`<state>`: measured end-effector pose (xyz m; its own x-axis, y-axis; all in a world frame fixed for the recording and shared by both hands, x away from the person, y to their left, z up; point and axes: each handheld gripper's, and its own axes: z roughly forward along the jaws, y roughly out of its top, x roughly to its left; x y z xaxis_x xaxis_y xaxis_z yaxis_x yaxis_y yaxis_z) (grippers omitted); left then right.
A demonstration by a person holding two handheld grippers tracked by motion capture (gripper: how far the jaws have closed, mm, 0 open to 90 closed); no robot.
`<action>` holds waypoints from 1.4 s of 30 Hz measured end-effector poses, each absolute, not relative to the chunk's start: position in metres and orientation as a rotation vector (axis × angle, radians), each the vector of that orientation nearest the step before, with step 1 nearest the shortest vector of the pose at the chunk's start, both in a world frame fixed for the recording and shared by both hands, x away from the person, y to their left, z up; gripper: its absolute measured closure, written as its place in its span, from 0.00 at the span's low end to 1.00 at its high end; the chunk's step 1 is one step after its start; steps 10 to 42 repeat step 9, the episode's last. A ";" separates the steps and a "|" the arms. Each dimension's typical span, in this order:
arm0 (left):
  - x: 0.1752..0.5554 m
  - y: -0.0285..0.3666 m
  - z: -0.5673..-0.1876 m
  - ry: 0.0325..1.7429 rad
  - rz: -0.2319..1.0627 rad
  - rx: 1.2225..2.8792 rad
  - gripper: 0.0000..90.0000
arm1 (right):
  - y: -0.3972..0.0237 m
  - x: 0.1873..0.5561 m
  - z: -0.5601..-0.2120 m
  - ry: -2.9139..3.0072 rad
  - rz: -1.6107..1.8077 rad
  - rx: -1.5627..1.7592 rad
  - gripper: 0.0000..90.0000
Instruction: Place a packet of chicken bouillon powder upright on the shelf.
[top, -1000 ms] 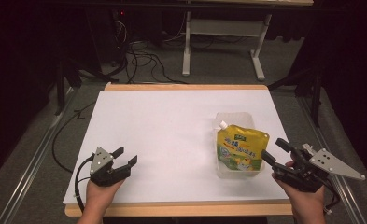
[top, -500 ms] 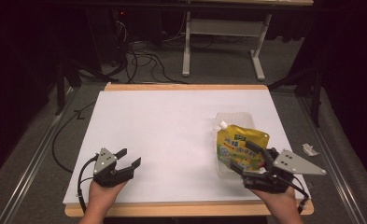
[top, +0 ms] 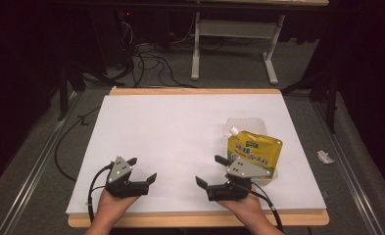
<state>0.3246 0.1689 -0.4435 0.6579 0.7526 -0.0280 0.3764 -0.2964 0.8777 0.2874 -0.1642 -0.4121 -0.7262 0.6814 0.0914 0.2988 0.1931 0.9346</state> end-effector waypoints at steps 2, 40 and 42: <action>0.325 0.167 -0.443 0.890 0.491 1.918 0.06 | -0.160 0.283 -0.418 2.167 1.472 0.891 0.04; 0.325 0.163 -0.443 0.893 0.478 1.920 0.00 | -0.172 0.284 -0.419 2.141 1.535 0.924 0.04; 0.325 0.163 -0.443 0.893 0.478 1.920 0.00 | -0.172 0.284 -0.419 2.141 1.535 0.924 0.04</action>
